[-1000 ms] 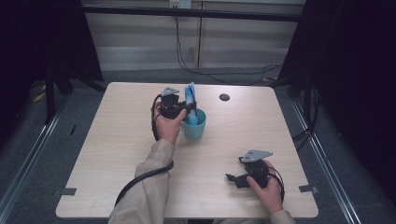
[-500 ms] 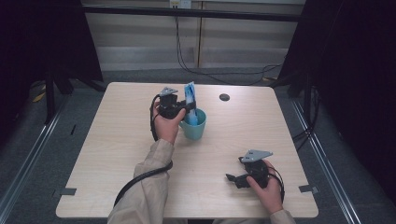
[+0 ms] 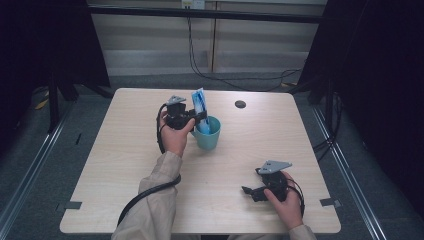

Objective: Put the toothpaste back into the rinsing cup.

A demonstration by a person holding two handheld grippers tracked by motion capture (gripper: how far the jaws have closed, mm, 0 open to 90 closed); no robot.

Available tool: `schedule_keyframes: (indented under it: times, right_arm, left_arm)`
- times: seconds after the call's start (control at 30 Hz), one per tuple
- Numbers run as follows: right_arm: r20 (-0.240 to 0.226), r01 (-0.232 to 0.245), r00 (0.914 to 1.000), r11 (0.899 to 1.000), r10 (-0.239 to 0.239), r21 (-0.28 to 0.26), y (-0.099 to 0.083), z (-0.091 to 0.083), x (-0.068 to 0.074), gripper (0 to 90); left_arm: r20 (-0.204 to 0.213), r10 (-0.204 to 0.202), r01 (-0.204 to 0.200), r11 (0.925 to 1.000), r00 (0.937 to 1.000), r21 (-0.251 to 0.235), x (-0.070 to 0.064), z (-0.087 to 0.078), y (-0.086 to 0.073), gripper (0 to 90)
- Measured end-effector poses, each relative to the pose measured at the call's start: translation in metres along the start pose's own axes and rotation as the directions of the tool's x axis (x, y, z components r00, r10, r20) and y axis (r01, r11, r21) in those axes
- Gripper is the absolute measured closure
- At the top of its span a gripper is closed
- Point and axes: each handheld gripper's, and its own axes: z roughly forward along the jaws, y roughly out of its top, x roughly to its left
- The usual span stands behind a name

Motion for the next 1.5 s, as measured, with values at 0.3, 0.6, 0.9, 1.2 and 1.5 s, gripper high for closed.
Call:
schedule_keyframes:
  times: [0.3,0.6,0.9,1.2,1.5]
  right_arm:
    - [0.0,0.0,1.0,1.0,0.0,0.0,0.0,0.0,0.0,12.4]
    - [0.0,-0.001,1.0,1.0,0.001,0.0,0.0,0.0,0.0,12.4]
    - [0.0,-0.001,1.0,1.0,0.001,0.0,0.0,0.0,0.0,12.4]
    - [0.0,-0.001,1.0,1.0,0.001,0.0,0.0,0.0,0.0,12.4]
    - [0.0,-0.001,1.0,1.0,0.001,0.0,0.0,0.0,0.0,12.4]
  left_arm:
    - [-0.006,-0.011,0.011,0.9999,0.9999,-0.002,0.004,-0.006,-0.004,52.9]
    - [-0.022,-0.025,0.025,0.9996,0.9994,-0.01,0.009,-0.017,-0.005,50.0]
    - [-0.022,-0.035,0.035,0.9993,0.9992,-0.016,0.012,-0.024,-0.005,45.5]
    - [-0.019,-0.027,0.026,0.9995,0.9995,-0.018,0.012,-0.029,-0.005,38.9]
    - [-0.013,-0.009,0.009,0.9999,0.9999,0.005,0.013,-0.033,-0.006,28.6]
